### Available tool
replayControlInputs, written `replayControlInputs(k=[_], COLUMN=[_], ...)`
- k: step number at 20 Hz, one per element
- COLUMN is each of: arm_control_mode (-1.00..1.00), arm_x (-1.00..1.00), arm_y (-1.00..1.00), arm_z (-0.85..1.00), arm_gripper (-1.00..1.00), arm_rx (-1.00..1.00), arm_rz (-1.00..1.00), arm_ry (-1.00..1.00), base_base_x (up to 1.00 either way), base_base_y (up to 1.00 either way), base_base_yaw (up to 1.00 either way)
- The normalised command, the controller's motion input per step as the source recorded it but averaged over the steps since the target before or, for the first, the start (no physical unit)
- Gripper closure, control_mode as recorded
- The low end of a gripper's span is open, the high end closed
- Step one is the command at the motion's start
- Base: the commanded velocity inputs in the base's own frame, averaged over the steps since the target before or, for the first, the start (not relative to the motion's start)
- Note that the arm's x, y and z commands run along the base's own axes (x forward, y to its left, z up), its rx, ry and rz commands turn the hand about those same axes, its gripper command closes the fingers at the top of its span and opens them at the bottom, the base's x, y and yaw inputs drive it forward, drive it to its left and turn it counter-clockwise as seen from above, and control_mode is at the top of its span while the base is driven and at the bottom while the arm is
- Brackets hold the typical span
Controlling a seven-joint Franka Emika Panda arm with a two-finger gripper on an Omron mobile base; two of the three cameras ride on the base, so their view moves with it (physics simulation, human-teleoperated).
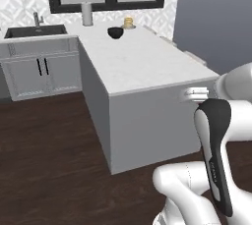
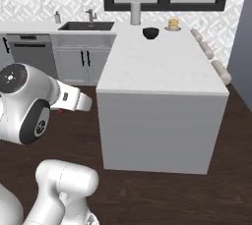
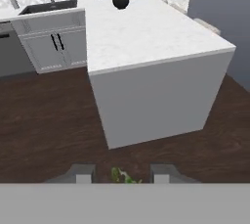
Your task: Take the strawberry from the fridge and place it on top of the pancake, located on the dining counter.
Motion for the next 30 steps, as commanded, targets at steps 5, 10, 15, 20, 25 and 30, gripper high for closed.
replayControlInputs(k=[5,10,15,20,25,30], arm_control_mode=[1.0,1.0,1.0,1.0,1.0,1.0], arm_x=[0.0,0.0,0.0,0.0,0.0,0.0], arm_y=[0.0,0.0,0.0,0.0,0.0,0.0], arm_z=[0.0,0.0,0.0,0.0,0.0,0.0], arm_gripper=[1.0,1.0,1.0,1.0,1.0,1.0], arm_rx=[0.0,0.0,0.0,0.0,0.0,0.0], arm_rz=[0.0,0.0,0.0,0.0,0.0,0.0], arm_ry=[0.0,0.0,0.0,0.0,0.0,0.0], base_base_x=[0.62,0.7,0.74,0.79,0.84,0.9], base_base_y=[-1.0,-1.0,-1.0,-1.0,-1.0,-1.0], base_base_yaw=[-0.06,-0.05,-0.03,-0.01,0.0,0.0])
